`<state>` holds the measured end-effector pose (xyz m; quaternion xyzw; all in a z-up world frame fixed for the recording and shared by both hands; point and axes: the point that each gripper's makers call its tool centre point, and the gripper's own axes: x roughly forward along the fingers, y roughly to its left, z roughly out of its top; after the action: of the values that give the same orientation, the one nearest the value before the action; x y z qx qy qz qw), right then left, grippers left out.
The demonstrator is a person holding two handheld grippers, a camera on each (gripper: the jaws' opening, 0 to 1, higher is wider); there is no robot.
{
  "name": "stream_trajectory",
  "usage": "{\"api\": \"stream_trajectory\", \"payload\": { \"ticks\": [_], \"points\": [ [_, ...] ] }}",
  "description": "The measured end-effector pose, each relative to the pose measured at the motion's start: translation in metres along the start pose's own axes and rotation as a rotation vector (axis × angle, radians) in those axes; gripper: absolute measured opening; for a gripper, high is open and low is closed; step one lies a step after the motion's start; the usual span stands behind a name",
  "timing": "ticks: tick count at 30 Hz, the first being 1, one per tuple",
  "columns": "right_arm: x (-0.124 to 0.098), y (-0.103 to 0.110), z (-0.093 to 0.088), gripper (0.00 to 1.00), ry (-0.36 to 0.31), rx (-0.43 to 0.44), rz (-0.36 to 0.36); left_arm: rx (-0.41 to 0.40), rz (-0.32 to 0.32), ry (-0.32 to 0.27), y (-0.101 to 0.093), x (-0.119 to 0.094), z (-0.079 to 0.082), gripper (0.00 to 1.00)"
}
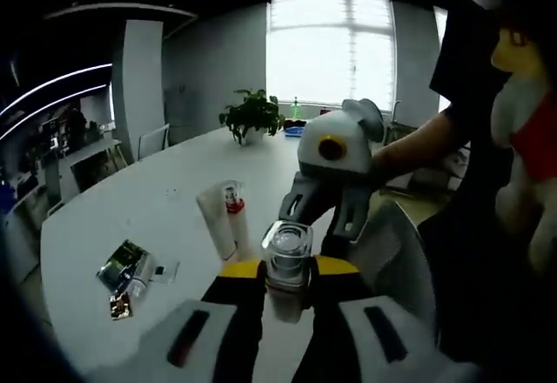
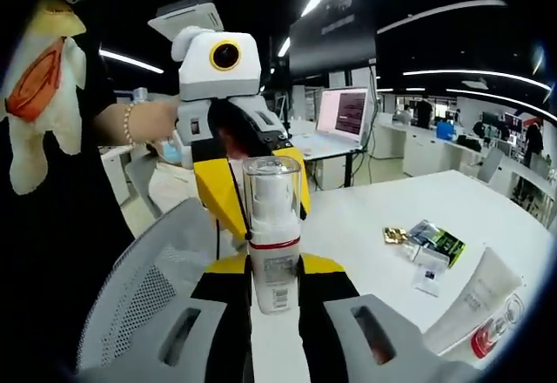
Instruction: Arrange the skincare products in the storage area until every visible bottle or jar stands upright without overlapping.
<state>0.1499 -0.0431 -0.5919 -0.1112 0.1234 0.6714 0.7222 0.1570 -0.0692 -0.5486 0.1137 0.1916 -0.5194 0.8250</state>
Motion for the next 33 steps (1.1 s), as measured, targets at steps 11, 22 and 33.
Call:
{"api": "stream_trajectory", "payload": {
  "ticks": [11, 22, 33],
  "points": [
    [0.005, -0.01, -0.032, 0.19, 0.088, -0.053, -0.027, 0.043, -0.017, 0.086, 0.002, 0.022, -0.024, 0.19],
    [0.015, -0.02, -0.072, 0.19, 0.154, -0.088, -0.063, 0.049, -0.03, 0.162, 0.011, 0.046, -0.059, 0.19],
    [0.022, -0.026, -0.106, 0.2, 0.192, -0.049, -0.041, 0.019, -0.044, 0.225, 0.012, 0.063, -0.085, 0.19]
  ]
}}
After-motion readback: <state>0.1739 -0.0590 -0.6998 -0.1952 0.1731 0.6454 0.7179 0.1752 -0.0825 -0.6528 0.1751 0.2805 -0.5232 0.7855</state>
